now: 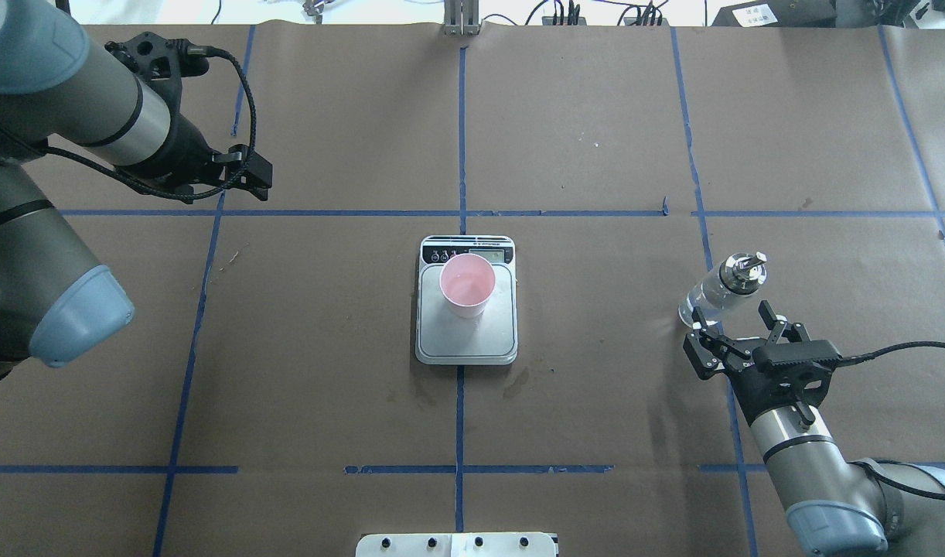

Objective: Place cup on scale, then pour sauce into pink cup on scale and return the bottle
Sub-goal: 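Open the right gripper and pull it back from the bottle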

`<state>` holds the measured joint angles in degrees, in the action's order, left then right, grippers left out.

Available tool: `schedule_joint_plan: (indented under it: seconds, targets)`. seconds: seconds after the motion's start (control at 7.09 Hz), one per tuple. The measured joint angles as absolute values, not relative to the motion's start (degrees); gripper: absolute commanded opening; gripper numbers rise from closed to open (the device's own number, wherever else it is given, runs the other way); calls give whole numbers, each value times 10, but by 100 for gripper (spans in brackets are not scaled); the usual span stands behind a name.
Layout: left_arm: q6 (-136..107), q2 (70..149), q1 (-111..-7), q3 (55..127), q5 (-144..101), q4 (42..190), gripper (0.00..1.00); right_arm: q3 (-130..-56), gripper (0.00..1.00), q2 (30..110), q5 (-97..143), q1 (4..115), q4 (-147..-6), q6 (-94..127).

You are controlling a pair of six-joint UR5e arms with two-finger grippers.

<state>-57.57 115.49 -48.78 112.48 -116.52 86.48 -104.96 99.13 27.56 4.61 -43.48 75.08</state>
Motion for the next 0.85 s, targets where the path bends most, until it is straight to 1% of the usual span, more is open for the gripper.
schedule_joint_plan:
  seconds: [0.42,0.56,0.85]
  targets:
    - [-576,1153,-486,1124,-1161,865,100,-1058,100,1020,272,6,-427,763]
    - [-575,1153,-486,1124,-1161,865,100,-1059,100,1041,274,-8,-419,768]
    - [-570,1154,-486,1118,-1162,866,100,-1060,100,1111,287,-23,-361,771]
